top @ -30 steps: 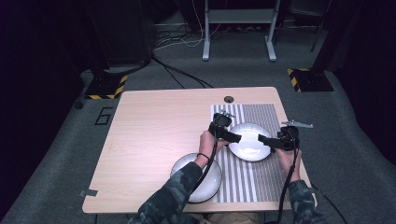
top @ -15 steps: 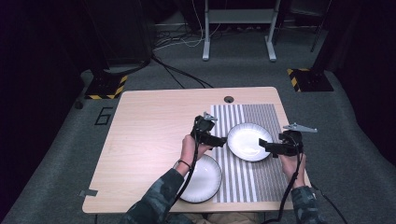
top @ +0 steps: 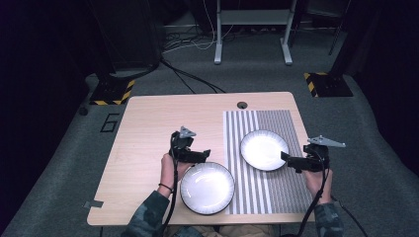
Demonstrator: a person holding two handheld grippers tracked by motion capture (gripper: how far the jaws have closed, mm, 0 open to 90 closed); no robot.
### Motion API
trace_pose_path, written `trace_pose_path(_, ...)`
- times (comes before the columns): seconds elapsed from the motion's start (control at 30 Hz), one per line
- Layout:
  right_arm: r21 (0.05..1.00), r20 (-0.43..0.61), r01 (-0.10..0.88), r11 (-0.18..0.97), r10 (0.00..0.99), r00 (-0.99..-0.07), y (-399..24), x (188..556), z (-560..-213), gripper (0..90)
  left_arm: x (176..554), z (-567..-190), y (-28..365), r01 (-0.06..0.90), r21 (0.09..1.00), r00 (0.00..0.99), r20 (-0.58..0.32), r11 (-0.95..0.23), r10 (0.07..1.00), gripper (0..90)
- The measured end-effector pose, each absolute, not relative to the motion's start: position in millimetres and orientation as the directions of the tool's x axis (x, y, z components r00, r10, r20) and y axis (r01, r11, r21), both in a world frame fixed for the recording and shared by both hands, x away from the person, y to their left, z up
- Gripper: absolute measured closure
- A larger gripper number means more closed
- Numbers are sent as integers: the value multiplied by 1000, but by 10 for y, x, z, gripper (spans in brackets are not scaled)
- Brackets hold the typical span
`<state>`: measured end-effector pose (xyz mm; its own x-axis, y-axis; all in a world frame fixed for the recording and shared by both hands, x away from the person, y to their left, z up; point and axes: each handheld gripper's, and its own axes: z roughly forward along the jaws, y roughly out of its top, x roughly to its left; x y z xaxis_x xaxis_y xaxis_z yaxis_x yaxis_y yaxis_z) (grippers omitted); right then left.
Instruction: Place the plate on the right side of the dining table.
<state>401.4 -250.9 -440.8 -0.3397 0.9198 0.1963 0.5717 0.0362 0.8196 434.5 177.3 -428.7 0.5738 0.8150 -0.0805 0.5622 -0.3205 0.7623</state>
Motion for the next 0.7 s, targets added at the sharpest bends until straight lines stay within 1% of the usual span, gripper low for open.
trace_pose_path(0.3, 832, 173, 555, 33, 933, -315, -2621, 3863, -4538, 0, 4193, -4497, 2364, 614, 759, 451, -109, -219, 886, 145)
trace_pose_path(0.47, 836, 151, 548, 26, 950, -275, -2671, 3788, -4633, 0, 4108, -4615, 2616, 628, 762, 384, -131, -155, 914, 130)
trace_pose_path(0.7, 815, 151, 579, 20, 957, -246, -2739, 3706, -4823, 0, 3966, -4874, 2896, 655, 742, 331, -115, -141, 937, 118)
